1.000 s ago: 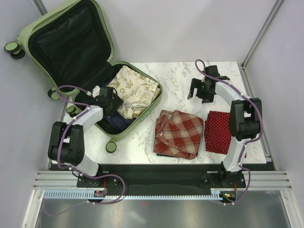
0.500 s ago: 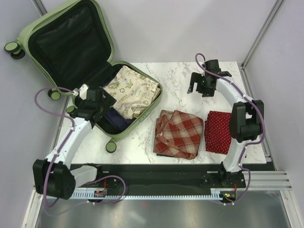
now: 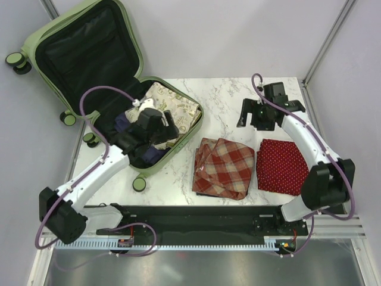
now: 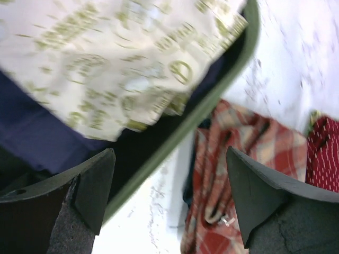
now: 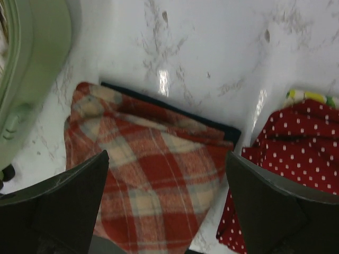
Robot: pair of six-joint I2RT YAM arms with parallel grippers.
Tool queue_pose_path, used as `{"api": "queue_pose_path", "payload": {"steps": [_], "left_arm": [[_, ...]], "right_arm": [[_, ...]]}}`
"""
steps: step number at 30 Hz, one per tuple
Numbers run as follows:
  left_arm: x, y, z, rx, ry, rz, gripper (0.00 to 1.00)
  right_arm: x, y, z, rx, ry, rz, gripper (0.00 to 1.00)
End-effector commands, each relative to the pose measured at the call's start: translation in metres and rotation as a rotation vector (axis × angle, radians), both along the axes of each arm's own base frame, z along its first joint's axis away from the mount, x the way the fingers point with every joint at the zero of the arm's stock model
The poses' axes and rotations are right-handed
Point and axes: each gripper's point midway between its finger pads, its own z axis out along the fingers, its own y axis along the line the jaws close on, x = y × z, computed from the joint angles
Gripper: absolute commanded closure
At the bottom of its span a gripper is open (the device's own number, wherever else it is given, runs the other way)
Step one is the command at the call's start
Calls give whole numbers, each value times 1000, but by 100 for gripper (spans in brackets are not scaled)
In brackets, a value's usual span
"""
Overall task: Pack the luggage
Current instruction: Place the clothes in the luggage.
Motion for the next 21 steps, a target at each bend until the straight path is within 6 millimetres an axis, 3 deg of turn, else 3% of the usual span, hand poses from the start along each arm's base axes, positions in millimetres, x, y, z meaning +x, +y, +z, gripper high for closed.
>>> {"api": "queue_pose_path", "payload": {"steps": [1,3,4,6,10,16,17,21], "left_arm": [[-8,-45,6,14,-11,-163,10],[-20,-69,-7,21,28,-233,11],[-24,-76,-12,6,49,-241,12],[-35,-90,-23,-12,92,-287,16],[-47,-111,-34,-14,137,-371,19],[-67,-133,-60,-29,241,-449,19],[-69,-137,-67,-32,266,-465,25],[-72,-151,-75,-39,294,-503,30]], "right_arm": [[-58,-6,-6,-2,85,38,2],[-84,-9,-4,2,101,55,2],[-102,-11,-15,2,154,59,2],[-119,-8,-14,31,159,77,2],[-154,-4,-37,75,244,99,2],[-175,8,-57,149,317,146,2],[-176,8,-60,152,324,150,2],[-181,9,-70,160,351,151,2]]}}
